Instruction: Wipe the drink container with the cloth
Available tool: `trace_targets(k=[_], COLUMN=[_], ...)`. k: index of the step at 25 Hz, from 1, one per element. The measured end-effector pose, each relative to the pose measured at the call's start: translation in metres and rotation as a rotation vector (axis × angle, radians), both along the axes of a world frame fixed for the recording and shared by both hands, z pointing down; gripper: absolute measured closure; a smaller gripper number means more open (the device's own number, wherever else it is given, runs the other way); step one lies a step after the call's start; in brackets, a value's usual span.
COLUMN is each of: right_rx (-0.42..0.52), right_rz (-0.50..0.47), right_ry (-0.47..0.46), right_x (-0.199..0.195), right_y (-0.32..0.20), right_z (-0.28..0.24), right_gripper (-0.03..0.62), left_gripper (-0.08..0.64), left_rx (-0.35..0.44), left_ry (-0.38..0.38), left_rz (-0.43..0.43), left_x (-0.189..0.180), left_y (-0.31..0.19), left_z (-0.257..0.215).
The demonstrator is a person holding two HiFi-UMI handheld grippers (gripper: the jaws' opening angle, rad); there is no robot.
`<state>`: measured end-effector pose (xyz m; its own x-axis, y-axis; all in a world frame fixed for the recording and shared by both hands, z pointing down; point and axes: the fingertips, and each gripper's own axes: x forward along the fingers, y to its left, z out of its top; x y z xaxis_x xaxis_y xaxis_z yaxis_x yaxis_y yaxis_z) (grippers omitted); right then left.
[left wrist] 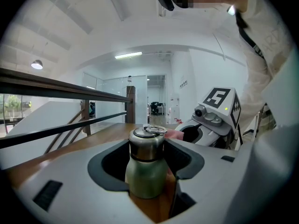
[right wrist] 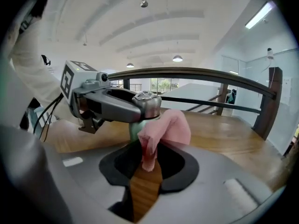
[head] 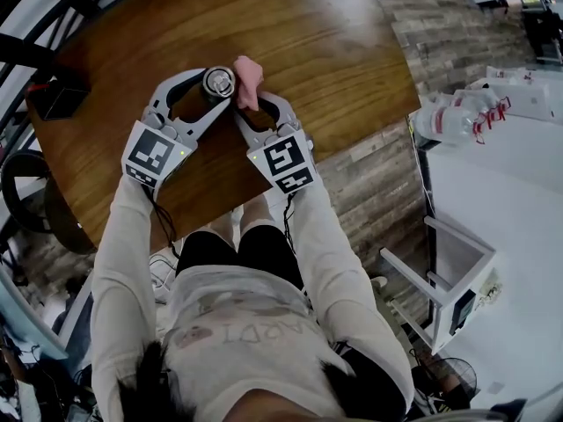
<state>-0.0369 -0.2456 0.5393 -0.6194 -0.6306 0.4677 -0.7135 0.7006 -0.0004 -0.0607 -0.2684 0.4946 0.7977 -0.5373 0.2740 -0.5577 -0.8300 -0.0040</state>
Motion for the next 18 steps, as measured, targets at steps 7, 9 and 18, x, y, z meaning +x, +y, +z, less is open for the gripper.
trace_targets(k=[7, 9, 18], right_rx=[-0.019, -0.005, 0.107], right_rz=[-0.101, -0.136, -0.240], right_ry=[0.041, 0.099, 0.260], right_x=[-0.002, -0.005, -0.033], right_y=[0.015, 0.022, 0.030], right_z=[0.008, 0.014, 0.020], right_gripper=[0.572, 0.571, 0.571], left_gripper=[0.324, 0.324, 0.327], left_rx=[-0.007, -0.008, -0.020], left_ry=[0.002, 0.002, 0.007], left_rz=[-0.007, -0.006, -0.022], left_x=[-0.002, -0.003, -0.001], left_y=[0.000, 0.000, -0.002], left_z=[0.001, 0.001, 0.003])
